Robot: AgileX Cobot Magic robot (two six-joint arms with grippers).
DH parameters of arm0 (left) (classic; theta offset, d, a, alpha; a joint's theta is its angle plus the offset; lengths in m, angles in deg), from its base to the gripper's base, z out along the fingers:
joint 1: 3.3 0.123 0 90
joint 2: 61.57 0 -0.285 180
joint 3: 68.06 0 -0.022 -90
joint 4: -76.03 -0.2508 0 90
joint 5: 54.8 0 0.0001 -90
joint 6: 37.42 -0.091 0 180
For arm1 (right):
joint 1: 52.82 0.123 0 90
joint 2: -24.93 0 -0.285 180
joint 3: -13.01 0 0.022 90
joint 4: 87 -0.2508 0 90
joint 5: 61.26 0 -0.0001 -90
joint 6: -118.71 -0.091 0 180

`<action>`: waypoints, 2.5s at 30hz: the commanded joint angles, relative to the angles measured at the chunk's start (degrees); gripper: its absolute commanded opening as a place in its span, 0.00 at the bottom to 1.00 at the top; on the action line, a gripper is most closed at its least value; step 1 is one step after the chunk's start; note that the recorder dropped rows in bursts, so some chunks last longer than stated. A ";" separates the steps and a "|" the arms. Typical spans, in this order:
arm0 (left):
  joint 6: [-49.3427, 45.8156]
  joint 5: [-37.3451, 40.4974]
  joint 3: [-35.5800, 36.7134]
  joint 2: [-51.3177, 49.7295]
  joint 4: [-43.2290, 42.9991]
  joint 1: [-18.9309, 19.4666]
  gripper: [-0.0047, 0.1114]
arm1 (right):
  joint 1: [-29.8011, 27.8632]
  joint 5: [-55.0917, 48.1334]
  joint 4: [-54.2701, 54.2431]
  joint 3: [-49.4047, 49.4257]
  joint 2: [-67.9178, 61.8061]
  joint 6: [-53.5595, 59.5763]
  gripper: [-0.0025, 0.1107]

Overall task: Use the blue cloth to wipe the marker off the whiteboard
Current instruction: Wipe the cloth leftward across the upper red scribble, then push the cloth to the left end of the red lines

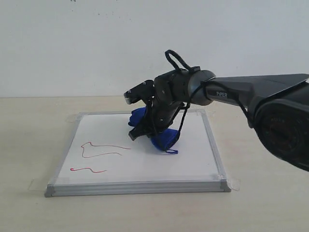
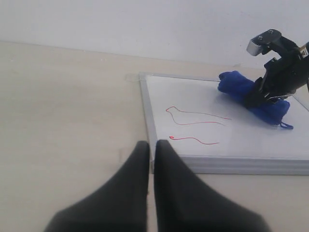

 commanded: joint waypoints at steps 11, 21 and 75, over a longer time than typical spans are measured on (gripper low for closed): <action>0.57 -0.51 0.15 0.15 -0.02 -0.12 0.07 | 14.17 -9.63 -17.17 -6.06 -1.35 15.37 0.02; 0.57 -0.51 0.15 0.15 -0.02 -0.12 0.07 | 4.80 -1.25 -2.19 -8.03 -5.59 4.46 0.02; 0.57 -0.51 0.15 0.15 -0.02 -0.12 0.07 | 11.19 -5.65 -25.15 -15.40 -9.30 9.29 0.02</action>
